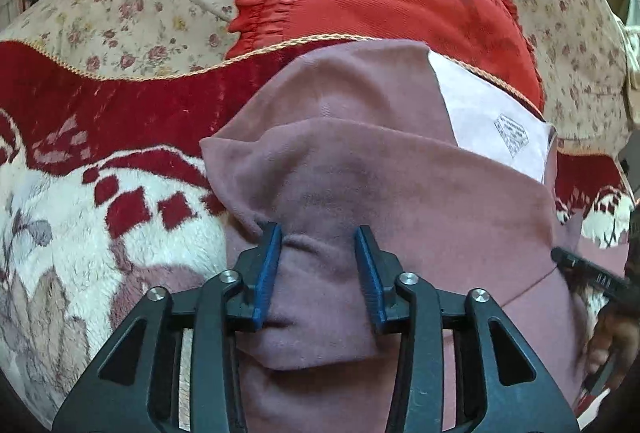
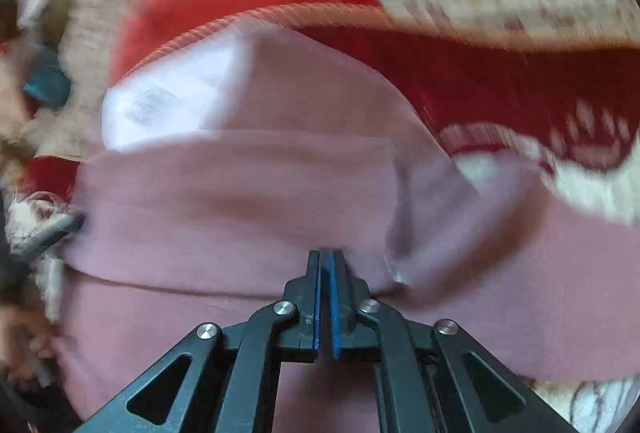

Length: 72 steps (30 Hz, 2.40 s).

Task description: Fold small clothes

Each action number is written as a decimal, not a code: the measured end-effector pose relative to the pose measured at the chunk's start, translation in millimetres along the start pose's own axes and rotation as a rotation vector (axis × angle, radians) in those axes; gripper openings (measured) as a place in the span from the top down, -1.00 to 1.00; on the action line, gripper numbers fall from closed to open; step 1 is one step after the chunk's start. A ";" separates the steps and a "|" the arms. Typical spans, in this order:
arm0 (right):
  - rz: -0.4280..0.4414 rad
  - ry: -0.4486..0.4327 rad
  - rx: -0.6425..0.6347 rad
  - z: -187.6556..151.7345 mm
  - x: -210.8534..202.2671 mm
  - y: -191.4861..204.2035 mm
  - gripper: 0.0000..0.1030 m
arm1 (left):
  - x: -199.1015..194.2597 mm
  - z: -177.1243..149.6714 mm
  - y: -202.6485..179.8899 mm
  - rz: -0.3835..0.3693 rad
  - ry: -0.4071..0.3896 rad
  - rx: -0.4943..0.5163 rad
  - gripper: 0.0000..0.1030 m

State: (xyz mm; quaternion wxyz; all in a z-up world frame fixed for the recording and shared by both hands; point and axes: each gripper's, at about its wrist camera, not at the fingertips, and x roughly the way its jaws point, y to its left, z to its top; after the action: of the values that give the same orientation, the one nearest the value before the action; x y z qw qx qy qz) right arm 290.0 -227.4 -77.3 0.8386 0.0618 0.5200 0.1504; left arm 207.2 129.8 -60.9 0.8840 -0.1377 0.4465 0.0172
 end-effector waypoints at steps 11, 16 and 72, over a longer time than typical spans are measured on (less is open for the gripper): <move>-0.058 -0.135 -0.027 43.0 -5.7 22.9 0.99 | -21.7 26.3 9.6 0.045 -0.116 -0.034 0.12; -0.027 -0.062 0.029 44.4 23.5 7.8 0.99 | 14.6 23.1 12.9 0.036 0.026 -0.031 -0.15; -0.469 -0.624 0.494 -104.1 -245.3 -262.4 0.50 | -32.6 -27.4 -56.8 -0.129 -0.114 0.125 -0.17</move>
State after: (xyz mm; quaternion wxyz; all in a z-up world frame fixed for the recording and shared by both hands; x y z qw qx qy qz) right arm 145.0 -559.1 16.8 0.9265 0.1828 0.2628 -0.1979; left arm 174.8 71.1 -37.5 0.9140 -0.1094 0.3860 -0.0598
